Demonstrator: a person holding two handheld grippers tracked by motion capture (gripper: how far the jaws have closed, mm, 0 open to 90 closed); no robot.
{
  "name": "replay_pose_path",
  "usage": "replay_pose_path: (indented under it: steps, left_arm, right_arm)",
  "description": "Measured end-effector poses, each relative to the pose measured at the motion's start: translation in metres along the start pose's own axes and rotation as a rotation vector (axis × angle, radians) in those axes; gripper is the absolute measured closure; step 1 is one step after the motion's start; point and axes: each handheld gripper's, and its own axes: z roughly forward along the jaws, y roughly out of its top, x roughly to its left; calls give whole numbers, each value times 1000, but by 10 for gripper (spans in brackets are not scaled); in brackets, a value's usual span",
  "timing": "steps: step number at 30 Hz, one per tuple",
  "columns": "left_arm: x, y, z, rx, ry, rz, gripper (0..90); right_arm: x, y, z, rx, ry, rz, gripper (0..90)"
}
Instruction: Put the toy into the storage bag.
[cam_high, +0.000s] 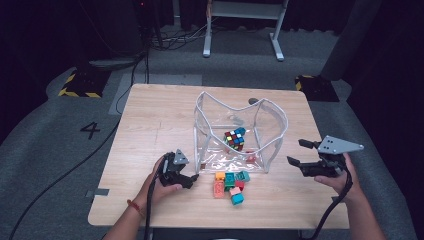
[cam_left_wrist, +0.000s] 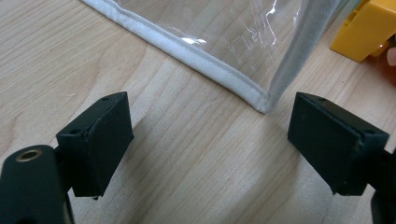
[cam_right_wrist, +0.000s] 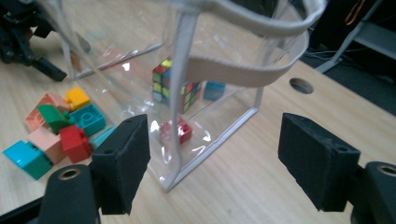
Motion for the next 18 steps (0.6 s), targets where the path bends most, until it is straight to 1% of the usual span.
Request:
replay_pose_path:
  steps: [1, 3, 4, 5, 8, 12, 13, 15, 16, 17, 18]
  left_arm:
    - [0, 0, 0, 0, -1, 0, 141]
    - [0, 0, 0, 1, -1, 0, 141]
    - [0, 0, 0, 1, 0, 0, 141]
    - [0, 0, 0, 0, -1, -2, 141]
    - [0, 0, 0, 1, -3, 0, 141]
    - [0, 0, 0, 1, -8, -4, 141]
    - [0, 0, 0, 1, -2, 1, 141]
    - [0, 0, 0, 1, -8, -1, 141]
    - [0, 0, 0, 2, -10, -3, 141]
    - [0, 0, 0, 0, -10, -3, 141]
    - [0, 0, 0, 1, 0, 1, 141]
  right_arm:
    - [2, -3, 1, 0, 1, 4, 257]
    - [5, -9, 3, 11, 14, 2, 258]
    - [7, -11, 5, 11, 22, 12, 258]
    - [8, -13, 6, 15, 29, 7, 259]
    - [13, -21, 11, 25, 50, 18, 262]
    - [22, -31, 19, 45, 77, 11, 269]
    - [25, -34, 22, 49, 83, 10, 271]
    - [30, -38, 28, 58, 110, 13, 288]
    - [33, -40, 31, 65, 118, 4, 302]
    - [36, -41, 34, 67, 126, 2, 322]
    - [40, -43, 38, 72, 146, -2, 364]
